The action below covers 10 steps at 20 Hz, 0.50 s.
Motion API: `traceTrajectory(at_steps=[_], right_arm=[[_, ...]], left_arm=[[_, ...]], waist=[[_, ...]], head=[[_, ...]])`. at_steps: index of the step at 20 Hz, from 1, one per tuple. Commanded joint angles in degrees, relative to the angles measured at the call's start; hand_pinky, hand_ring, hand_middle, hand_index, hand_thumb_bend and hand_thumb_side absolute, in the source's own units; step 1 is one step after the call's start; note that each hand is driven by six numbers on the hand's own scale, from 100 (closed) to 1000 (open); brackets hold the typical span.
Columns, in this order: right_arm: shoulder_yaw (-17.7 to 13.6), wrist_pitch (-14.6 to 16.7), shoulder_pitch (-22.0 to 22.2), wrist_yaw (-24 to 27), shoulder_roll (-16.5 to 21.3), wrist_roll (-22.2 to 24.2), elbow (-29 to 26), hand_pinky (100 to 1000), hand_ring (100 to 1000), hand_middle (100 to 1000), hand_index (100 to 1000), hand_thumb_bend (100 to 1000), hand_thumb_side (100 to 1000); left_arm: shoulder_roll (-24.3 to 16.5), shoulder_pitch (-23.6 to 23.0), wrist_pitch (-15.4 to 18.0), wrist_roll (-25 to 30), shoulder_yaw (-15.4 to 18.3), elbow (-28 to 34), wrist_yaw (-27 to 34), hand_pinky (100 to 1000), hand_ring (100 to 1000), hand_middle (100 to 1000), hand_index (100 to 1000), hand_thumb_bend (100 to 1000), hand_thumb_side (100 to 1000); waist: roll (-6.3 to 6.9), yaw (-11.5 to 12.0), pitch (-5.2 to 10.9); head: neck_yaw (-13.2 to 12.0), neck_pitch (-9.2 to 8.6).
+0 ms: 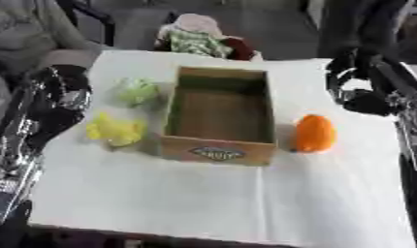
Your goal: Pick up objects on the table and place them in the box.
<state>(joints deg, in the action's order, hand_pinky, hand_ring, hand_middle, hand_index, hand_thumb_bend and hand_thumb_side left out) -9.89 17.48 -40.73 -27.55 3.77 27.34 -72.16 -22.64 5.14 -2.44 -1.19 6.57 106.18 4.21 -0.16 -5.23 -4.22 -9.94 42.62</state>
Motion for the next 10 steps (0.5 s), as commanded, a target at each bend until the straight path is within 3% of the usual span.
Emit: traceTrajectory(at_steps=[1,10], right_arm=[[-0.3,0.2,-1.3,-0.5,0.5,-0.2,-1.2,522,629,607,810,100,108],[-0.3,0.5,-1.1,-0.8,0.5,0.2,-1.1,524,632,609,811,100,100]], left_arm=[[-1.0,0.5,0.0,-0.1,0.7,1.0,-0.2,833,603,569,690,100,130],[-1.0,0.4,0.0,0.2,0.7,1.0,-0.5,834,604,571,691,100,127]], waist=[[0.05,0.0,0.75],[0.11,-0.1,0.73]], head=[[-0.1,-0.59],[-0.2,-0.59]])
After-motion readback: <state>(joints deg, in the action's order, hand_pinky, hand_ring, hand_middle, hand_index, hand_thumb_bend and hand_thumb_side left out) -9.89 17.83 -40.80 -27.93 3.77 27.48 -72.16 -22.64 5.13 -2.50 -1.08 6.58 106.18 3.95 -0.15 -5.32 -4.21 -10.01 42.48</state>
